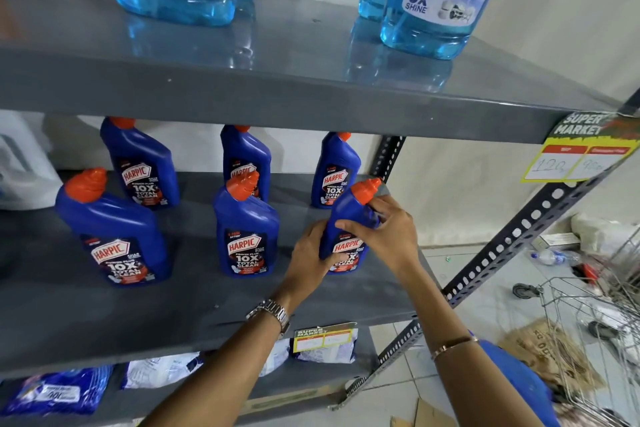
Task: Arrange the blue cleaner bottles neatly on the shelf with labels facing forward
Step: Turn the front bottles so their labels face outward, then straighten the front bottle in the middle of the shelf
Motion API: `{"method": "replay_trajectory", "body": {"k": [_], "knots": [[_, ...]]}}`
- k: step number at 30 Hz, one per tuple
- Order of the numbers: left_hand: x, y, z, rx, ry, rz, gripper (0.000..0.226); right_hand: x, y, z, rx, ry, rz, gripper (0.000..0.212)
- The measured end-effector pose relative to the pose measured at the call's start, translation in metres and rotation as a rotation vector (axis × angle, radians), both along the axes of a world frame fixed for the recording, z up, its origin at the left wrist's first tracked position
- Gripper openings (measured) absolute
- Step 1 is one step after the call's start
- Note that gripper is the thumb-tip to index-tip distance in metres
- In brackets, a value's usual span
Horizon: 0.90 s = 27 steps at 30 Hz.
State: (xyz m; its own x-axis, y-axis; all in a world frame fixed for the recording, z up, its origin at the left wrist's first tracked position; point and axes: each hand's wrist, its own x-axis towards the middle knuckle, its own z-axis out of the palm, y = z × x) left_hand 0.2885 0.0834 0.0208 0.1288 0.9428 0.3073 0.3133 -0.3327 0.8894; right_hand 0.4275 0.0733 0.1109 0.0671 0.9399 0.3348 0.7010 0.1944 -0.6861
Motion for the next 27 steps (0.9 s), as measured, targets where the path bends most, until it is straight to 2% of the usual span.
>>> {"method": "replay_trajectory", "body": {"k": [2,5,8,11,12,14,16,18,20,23,27], "knots": [[-0.001,-0.006,0.0,-0.011,-0.031,-0.018,0.063,0.0,0.0,-0.002,-0.022,0.011,0.004,0.054],[-0.011,-0.031,-0.001,-0.024,-0.12,0.062,0.067,-0.003,-0.005,-0.004,-0.043,0.048,0.009,0.053],[-0.048,-0.077,-0.005,0.113,-0.193,0.117,0.049,-0.007,-0.029,-0.025,0.093,0.03,-0.116,0.056],[-0.116,-0.121,-0.022,0.301,-0.108,0.332,0.027,-0.033,-0.077,-0.057,0.239,0.213,-0.271,0.046],[-0.14,-0.13,-0.027,0.301,-0.138,0.432,0.023,-0.049,-0.091,-0.067,0.259,0.245,-0.253,0.038],[-0.186,-0.138,-0.034,0.271,-0.251,0.636,0.024,-0.083,-0.107,-0.081,0.246,0.289,-0.08,0.019],[-0.225,-0.137,-0.032,0.27,-0.323,0.748,0.029,-0.125,-0.109,-0.084,0.095,0.328,0.165,0.018],[-0.255,-0.129,-0.027,0.219,-0.36,0.73,0.035,-0.163,-0.101,-0.081,-0.063,0.223,0.402,0.018],[-0.273,-0.118,-0.025,0.085,-0.379,0.642,0.044,-0.198,-0.085,-0.077,-0.147,0.076,0.532,0.028],[-0.285,-0.102,-0.022,-0.068,-0.364,0.53,0.054,-0.24,-0.055,-0.069,-0.242,0.203,0.501,0.051],[-0.284,-0.085,-0.014,-0.121,-0.402,0.46,0.048,-0.27,-0.029,-0.058,-0.336,0.4,0.479,0.049]]}}
